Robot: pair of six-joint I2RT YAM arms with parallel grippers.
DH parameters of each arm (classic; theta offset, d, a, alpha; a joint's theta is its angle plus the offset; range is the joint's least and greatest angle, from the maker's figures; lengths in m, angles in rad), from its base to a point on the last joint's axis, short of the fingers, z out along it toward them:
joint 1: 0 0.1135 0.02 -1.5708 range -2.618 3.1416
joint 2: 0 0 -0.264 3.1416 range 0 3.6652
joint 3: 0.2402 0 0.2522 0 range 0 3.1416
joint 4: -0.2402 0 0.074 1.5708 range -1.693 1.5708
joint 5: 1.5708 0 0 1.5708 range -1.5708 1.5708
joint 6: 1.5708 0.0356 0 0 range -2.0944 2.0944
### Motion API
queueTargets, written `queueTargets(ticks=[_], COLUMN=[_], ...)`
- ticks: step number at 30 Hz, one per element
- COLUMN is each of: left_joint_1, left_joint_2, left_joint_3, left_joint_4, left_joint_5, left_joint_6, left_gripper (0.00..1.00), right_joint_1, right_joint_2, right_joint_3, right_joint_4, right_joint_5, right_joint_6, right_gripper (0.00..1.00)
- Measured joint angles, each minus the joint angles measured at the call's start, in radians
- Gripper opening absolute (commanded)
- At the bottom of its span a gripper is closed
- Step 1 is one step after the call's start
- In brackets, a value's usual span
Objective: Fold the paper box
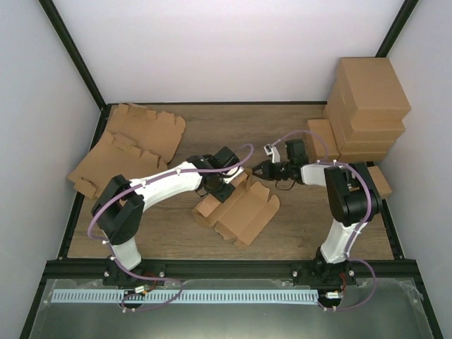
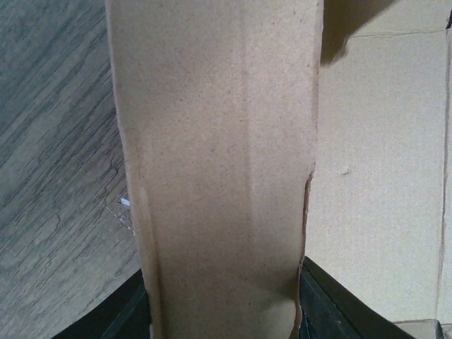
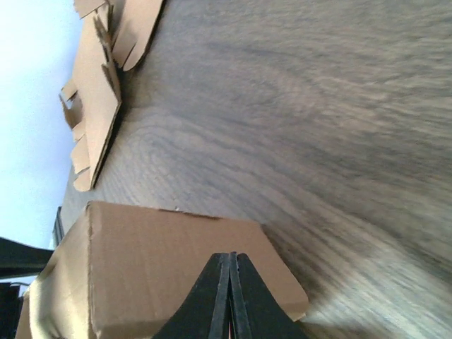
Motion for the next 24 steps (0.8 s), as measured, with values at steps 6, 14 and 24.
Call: queueTargets(ticks=[6,14,24], left_joint_1=[0.0,0.011,0.025], left_joint_2=[0.0,0.0,-0.002], left_joint_3=[0.0,0.0,0.0], left_joint_4=[0.004,-0.008,-0.035], left_joint_5=[0.005,0.07,0.12], left_joint_6=[0.002,0.003,0.007], left_gripper=[0.46,0.46,0.46], right_joint_1=[0.023,0.032,0.039], right_joint_2=[-0.013,-0.08,-0.106], right_joint_3=[-0.036,-0.163,-0.275], right_joint_4=[0.014,0.116,0.336], right_joint_5=[-0.039,0.004,-0.002], right_joint_6=[-0.047,-0.082,-0.126], right_gripper=[0.09,0.33,0.45])
